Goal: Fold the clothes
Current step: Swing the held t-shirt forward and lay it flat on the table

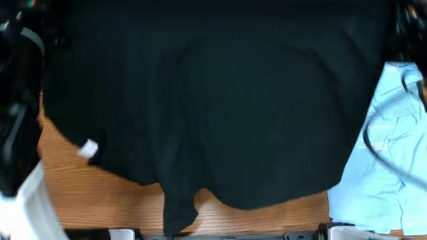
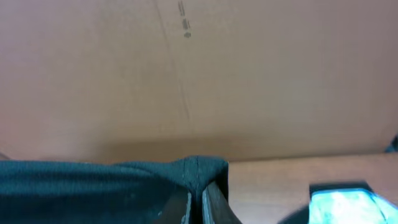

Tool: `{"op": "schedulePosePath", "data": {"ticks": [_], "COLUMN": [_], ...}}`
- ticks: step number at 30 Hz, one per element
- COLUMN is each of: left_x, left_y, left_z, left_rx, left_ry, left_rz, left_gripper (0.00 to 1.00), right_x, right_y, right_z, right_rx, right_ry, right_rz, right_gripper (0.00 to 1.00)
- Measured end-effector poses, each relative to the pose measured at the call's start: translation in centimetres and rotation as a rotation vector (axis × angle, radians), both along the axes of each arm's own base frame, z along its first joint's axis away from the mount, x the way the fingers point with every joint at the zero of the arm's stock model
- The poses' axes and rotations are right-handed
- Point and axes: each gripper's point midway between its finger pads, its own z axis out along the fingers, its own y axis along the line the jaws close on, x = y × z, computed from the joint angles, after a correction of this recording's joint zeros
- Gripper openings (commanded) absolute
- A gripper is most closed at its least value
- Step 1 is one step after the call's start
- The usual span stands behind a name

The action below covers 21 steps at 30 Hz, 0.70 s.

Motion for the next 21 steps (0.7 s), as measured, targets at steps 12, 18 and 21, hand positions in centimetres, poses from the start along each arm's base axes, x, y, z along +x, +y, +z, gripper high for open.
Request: {"op": "schedulePosePath", "data": {"ticks": [12, 18, 21], "left_x": [11.9, 10.8, 10.5], "left_y": [0.6, 0.1, -0.3], "left_z": [0.4, 3.6, 1.6], "left_rx": [0.118, 0.161, 0.175], "left_ry": [-0.139, -0.242, -0.149], "left_rz": [0.042, 0.029, -0.004], "left_gripper": [0.04, 0.04, 0.04], "right_x": [12.3, 11.6, 11.0], "right_y": [0.1, -1.6, -1.8], "right_z": [-0.2, 1.4, -0.7], "right_rx": [-0.071, -0.075, -0.065], "right_ry": [-0.143, -0.187, -0.097], "right_rz": [0.014, 0.011, 0.035], "right_gripper": [0.04, 0.04, 0.04]}}
